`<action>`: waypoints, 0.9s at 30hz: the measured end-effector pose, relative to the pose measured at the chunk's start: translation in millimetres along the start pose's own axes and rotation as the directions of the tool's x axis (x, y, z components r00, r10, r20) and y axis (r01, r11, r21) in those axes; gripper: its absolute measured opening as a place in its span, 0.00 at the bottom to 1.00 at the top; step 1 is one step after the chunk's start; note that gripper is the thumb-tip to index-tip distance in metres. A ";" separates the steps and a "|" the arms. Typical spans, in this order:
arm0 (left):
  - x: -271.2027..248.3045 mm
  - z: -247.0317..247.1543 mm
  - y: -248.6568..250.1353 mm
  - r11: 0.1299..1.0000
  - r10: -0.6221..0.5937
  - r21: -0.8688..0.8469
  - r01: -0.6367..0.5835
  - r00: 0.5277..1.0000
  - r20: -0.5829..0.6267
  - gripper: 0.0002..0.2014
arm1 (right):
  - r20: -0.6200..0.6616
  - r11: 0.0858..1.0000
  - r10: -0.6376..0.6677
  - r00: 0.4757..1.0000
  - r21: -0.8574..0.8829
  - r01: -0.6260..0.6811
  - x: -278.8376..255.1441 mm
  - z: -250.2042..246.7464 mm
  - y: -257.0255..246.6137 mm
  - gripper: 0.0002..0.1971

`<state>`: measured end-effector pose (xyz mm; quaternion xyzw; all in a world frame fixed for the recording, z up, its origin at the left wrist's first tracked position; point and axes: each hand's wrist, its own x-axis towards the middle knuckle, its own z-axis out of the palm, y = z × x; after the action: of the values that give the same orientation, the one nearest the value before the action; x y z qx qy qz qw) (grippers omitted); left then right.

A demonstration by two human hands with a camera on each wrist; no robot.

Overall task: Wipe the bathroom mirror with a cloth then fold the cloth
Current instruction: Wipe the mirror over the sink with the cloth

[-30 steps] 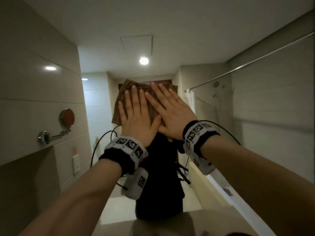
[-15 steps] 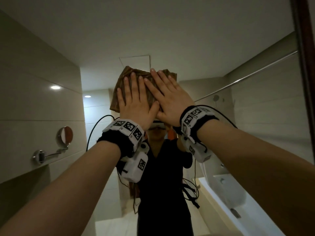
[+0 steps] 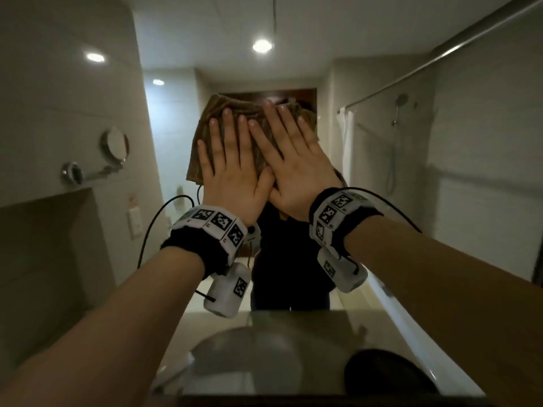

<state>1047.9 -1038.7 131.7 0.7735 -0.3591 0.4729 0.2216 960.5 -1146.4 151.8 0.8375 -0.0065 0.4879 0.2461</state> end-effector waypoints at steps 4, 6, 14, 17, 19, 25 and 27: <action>-105.3 42.7 1.6 1.000 -0.021 0.016 0.020 0.996 0.086 0.40 | 0.109 0.999 -0.026 0.994 0.039 0.022 -87.9 34.4 -45.3 0.37; -157.8 66.1 3.7 0.998 -0.057 0.008 0.057 0.989 0.135 0.40 | 0.166 0.997 -0.052 0.985 0.058 0.043 -131.5 53.5 -65.9 0.37; -338.0 140.7 2.9 0.991 -0.134 0.004 0.137 0.961 0.240 0.42 | 0.296 0.983 -0.136 0.945 0.156 0.093 -281.6 123.8 -143.0 0.41; -390.0 163.2 2.7 0.988 -0.141 -0.023 0.152 0.954 0.264 0.44 | 0.375 0.976 -0.160 0.913 0.198 0.090 -325.1 143.0 -163.1 0.42; -410.8 172.9 4.2 0.987 -0.144 -0.034 0.158 0.956 0.255 0.45 | 0.408 0.979 -0.161 0.899 0.180 0.094 -344.8 151.1 -172.0 0.41; -433.1 183.5 5.7 0.982 -0.135 -0.098 0.163 0.959 0.251 0.42 | 0.431 0.984 -0.163 0.888 0.138 0.114 -363.3 157.6 -179.0 0.41; -433.3 185.0 7.1 0.977 -0.140 -0.123 0.174 0.958 0.249 0.39 | 0.436 0.982 -0.173 0.883 0.140 0.123 -362.5 156.5 -177.1 0.41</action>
<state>1020.6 -1019.7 -338.3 0.8330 -0.3536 0.3300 0.2686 942.4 -1139.4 -280.5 0.9371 0.0277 0.2619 0.2290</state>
